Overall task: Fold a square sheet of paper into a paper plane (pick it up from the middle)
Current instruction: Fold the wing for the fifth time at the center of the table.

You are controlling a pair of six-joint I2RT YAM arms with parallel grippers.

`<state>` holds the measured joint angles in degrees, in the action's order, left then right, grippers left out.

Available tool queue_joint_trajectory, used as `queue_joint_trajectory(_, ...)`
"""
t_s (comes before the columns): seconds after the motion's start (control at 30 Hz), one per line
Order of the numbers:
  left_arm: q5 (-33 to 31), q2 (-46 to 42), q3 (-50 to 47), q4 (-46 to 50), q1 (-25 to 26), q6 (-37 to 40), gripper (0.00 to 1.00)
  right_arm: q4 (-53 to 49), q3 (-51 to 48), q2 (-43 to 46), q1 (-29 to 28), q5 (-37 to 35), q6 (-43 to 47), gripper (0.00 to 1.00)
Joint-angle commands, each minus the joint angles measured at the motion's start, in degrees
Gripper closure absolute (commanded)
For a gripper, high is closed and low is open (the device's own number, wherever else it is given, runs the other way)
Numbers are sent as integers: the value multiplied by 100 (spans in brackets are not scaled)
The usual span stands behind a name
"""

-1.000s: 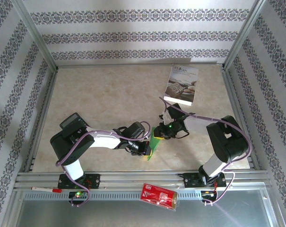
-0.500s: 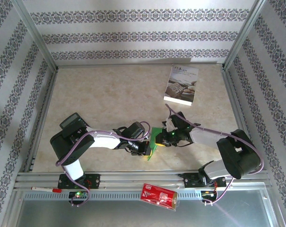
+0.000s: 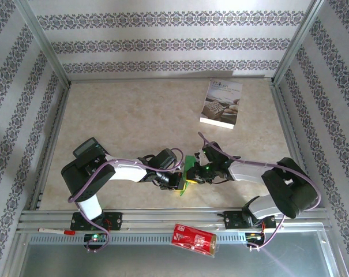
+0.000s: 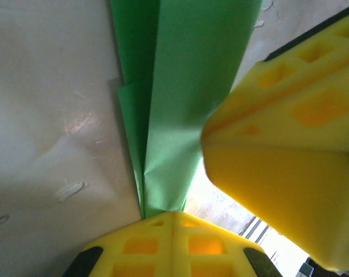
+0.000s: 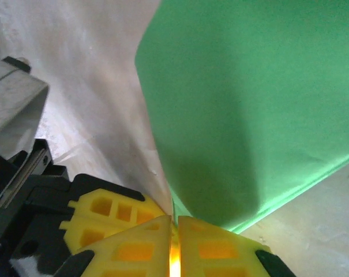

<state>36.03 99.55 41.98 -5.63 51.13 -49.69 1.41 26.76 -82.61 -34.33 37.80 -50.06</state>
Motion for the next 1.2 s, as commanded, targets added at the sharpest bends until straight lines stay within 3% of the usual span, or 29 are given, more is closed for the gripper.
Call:
queue_joint_trajectory(0.0,-633,380,-211,877,-18,177,100,299,-63,-251,-55,-56,-94,88)
queue_joint_trajectory(0.6,-803,587,8,1692,2,660,100,-165,470,-1000,857,175,821,89)
queue_joint_trajectory(1.17,-888,527,-84,1733,30,669,100,-613,995,-1376,1762,-33,1352,91)
